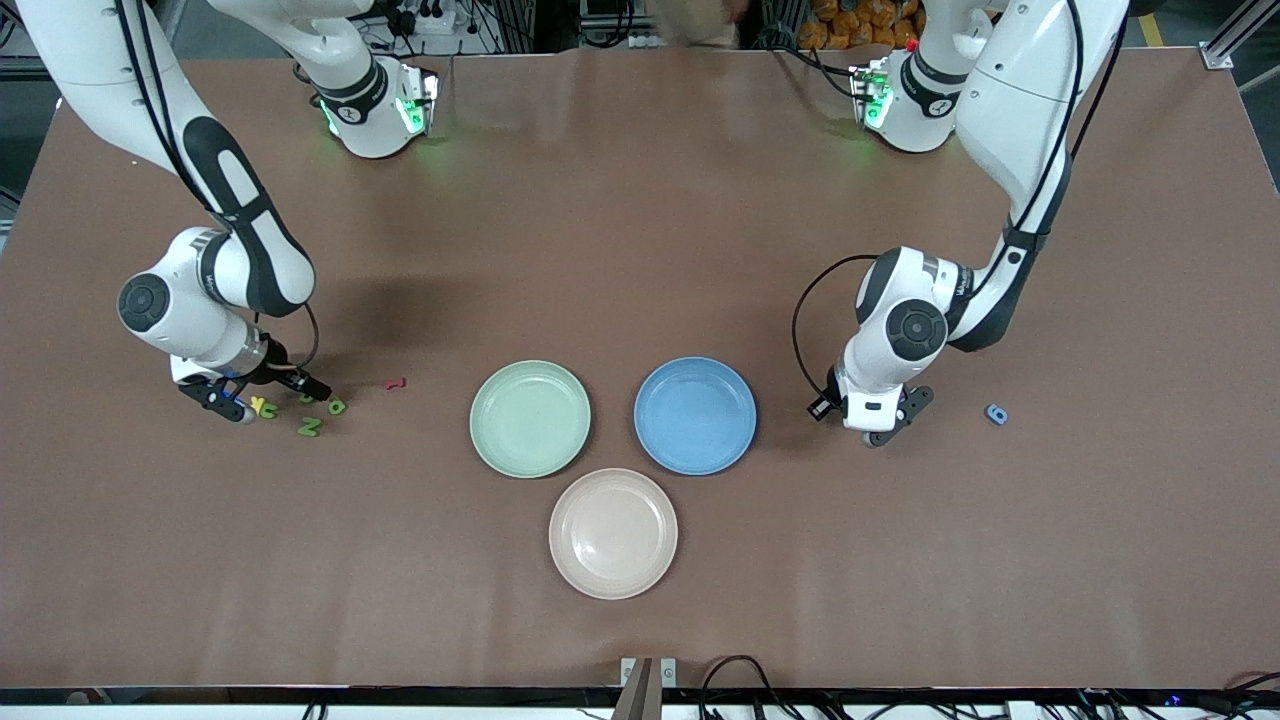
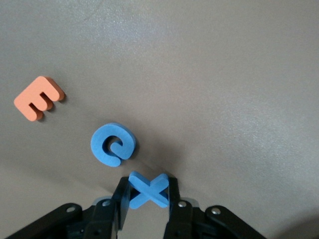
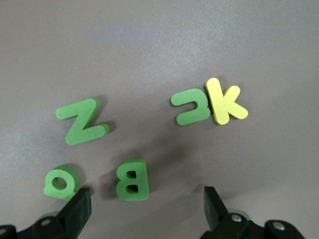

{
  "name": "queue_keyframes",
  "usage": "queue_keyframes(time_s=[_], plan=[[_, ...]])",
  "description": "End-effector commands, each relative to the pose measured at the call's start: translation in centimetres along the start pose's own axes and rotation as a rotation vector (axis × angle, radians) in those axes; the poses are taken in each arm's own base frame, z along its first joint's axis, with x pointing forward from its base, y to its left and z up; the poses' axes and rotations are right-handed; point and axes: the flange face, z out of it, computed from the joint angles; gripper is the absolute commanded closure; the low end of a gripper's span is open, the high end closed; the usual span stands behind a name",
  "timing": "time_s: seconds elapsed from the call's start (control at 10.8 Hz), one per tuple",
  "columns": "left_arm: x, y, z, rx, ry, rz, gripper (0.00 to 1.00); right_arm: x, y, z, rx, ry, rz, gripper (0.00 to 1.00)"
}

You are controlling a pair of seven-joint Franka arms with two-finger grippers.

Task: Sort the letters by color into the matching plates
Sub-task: 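Carry the blue X over the blue plate while the right gripper grasps B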

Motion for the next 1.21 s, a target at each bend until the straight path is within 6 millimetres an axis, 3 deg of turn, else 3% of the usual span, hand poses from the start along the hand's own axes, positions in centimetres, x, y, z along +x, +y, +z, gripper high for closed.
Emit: queue_keyframes(time_s=[0.0,0.46,1.02,1.12], plan=[[0.2,-0.1,0.4,0.008,0.017,0.003,1.0,-0.6,0.2,0.5,0.003,0.013,0.006,0.04],[-0.2,0.8,-1.6,-0.016,0.034,0.016,1.0,-0.7,0.1,1.1,-0.001,0.013,0.002,0.39],[-2.5,3.1,-4.2,-0.046,0.05,0.065,1.0,-0.9,-0.2,1.4,0.0,0.016,0.004,0.57],[-2.7,3.4,-5.4,-0.056,0.059,0.069,1.0,-0.8,-0.2,1.3,0.001,0.018,0.003,0.58]])
